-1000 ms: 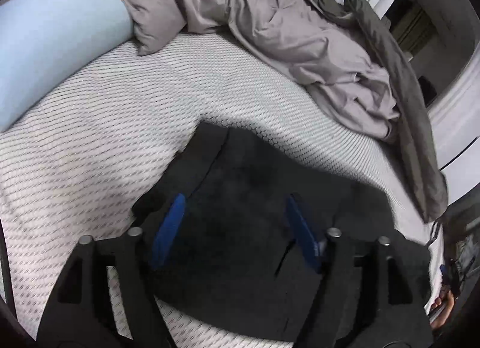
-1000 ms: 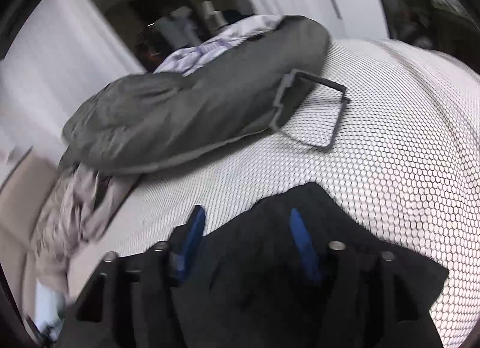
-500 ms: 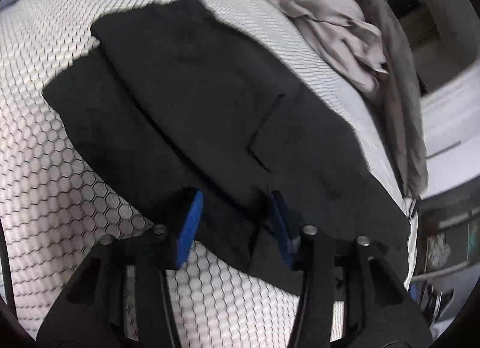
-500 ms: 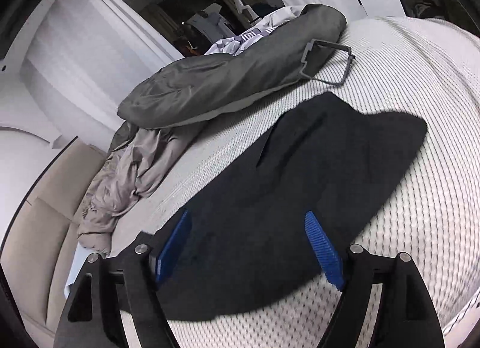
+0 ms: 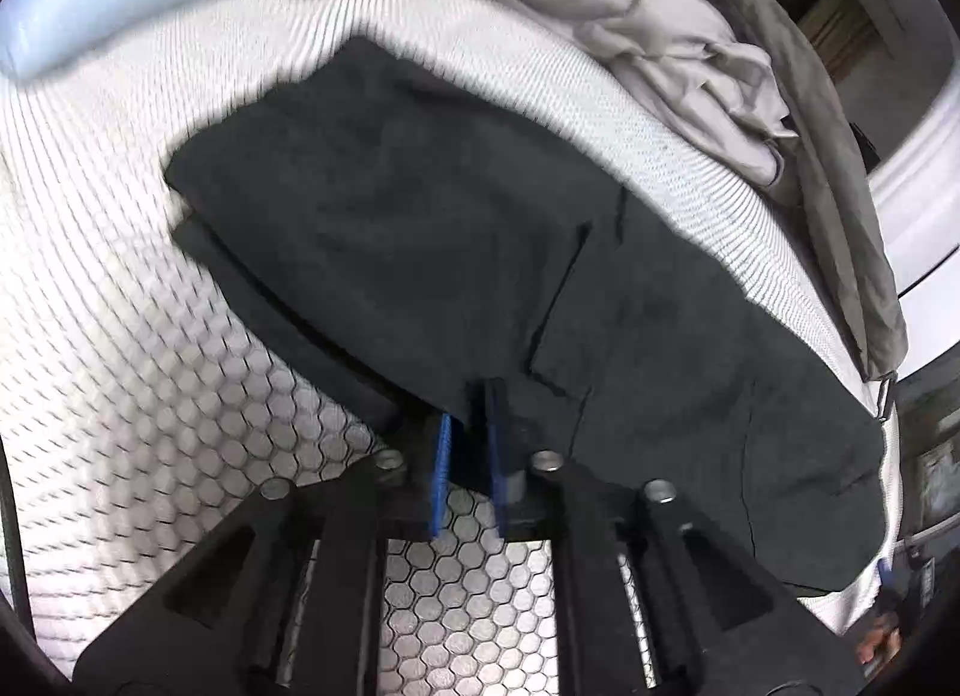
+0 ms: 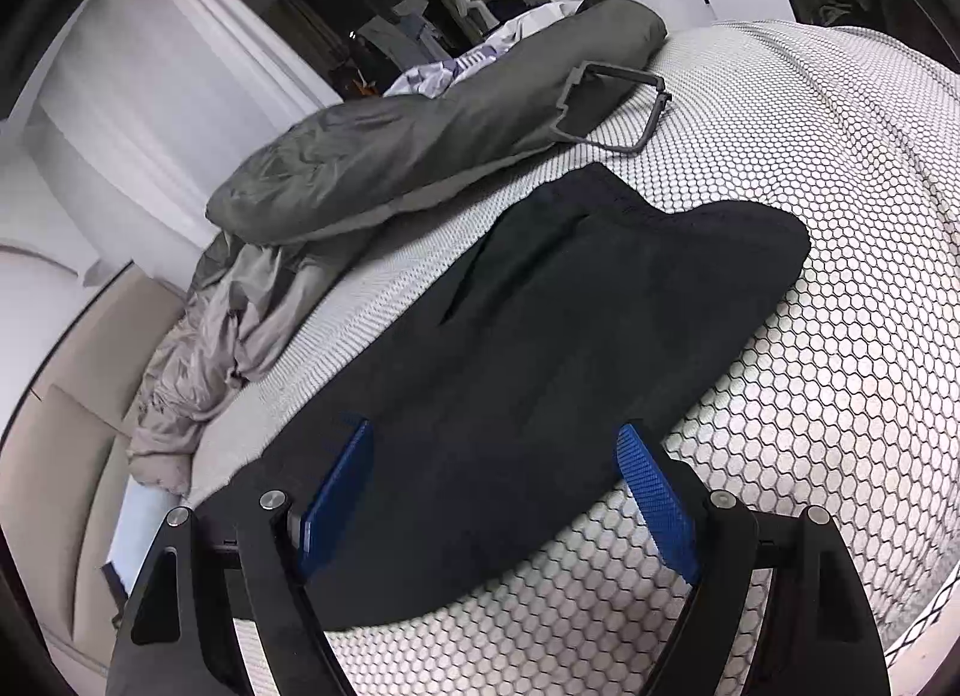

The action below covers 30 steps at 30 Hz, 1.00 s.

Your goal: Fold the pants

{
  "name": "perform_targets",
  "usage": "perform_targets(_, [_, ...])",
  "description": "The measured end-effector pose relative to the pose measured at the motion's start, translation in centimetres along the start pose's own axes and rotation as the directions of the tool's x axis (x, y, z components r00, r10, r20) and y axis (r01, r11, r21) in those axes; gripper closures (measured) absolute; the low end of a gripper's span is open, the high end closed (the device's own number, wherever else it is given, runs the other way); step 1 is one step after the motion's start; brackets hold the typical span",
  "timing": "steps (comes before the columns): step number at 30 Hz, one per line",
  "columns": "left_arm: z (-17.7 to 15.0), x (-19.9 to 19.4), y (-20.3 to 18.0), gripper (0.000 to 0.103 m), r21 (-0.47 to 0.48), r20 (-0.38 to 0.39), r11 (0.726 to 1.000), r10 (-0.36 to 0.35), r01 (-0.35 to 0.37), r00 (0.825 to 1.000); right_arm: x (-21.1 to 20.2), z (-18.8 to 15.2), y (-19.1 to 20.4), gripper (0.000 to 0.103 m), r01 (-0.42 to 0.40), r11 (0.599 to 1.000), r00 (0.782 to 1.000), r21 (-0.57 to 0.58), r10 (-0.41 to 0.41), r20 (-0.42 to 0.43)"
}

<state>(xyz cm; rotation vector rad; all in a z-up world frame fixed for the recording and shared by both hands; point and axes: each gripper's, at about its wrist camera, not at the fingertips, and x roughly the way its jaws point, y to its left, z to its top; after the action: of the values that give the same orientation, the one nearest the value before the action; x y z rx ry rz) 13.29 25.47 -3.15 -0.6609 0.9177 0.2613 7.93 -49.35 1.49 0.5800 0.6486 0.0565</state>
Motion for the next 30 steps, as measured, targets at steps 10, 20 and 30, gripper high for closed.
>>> perform_targets(10, [-1.2, -2.3, 1.7, 0.038, -0.129, 0.012, 0.983, -0.130, 0.130, 0.991, -0.2, 0.8, -4.1, 0.019, 0.005, 0.990, 1.000, 0.144, -0.002, -0.021])
perform_targets(20, [0.2, -2.0, 2.4, 0.099, -0.168, 0.112, 0.978, -0.102, 0.120, 0.989, 5.4, 2.3, -8.0, 0.056, -0.091, 0.962, 0.994, 0.256, 0.103, -0.033])
perform_targets(30, [-4.1, -9.6, 5.0, 0.100, -0.018, 0.169, 1.000, -0.008, 0.012, 0.986, 1.9, 0.7, -5.2, 0.101, -0.093, 0.980, 0.996, 0.177, 0.093, 0.009])
